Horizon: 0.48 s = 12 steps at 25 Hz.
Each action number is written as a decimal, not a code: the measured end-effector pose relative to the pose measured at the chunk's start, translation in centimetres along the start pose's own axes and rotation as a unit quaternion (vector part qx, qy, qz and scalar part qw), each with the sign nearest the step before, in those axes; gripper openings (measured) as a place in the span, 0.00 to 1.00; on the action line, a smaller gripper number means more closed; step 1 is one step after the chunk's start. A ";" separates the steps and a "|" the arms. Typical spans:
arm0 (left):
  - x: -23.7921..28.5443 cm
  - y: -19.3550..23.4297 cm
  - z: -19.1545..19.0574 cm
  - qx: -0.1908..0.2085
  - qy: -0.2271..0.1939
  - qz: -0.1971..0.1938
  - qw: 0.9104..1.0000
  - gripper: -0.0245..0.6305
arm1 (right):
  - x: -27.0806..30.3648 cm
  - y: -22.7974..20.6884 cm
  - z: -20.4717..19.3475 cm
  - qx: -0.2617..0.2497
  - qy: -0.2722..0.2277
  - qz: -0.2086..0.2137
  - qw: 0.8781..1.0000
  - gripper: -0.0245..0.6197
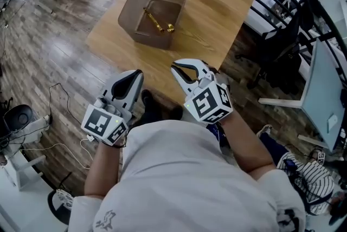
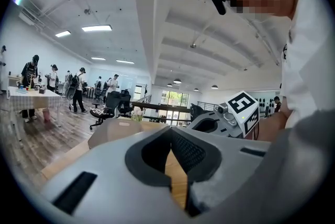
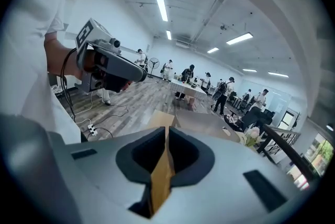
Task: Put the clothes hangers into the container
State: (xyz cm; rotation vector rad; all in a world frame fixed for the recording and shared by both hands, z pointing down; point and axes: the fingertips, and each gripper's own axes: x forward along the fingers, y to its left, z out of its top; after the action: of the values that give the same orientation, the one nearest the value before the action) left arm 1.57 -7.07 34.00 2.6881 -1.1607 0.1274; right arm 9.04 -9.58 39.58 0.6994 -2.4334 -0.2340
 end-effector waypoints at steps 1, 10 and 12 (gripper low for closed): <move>-0.4 0.0 -0.1 0.000 0.000 0.002 1.000 0.05 | -0.2 0.4 0.0 0.008 -0.005 0.001 1.000 0.07; -4.5 1.0 -1.0 0.003 0.000 0.000 1.000 0.05 | -0.9 4.1 1.0 0.048 -0.028 -0.002 0.998 0.05; -5.6 1.4 -1.1 0.003 -0.002 -0.006 1.000 0.05 | -0.9 5.0 1.7 0.062 -0.034 -0.008 0.997 0.05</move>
State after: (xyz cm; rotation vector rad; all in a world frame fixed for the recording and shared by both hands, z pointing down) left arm -3.26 -3.77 34.36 2.7016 -1.1464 0.1225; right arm 6.55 -4.85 39.34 0.7773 -2.5239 -0.1164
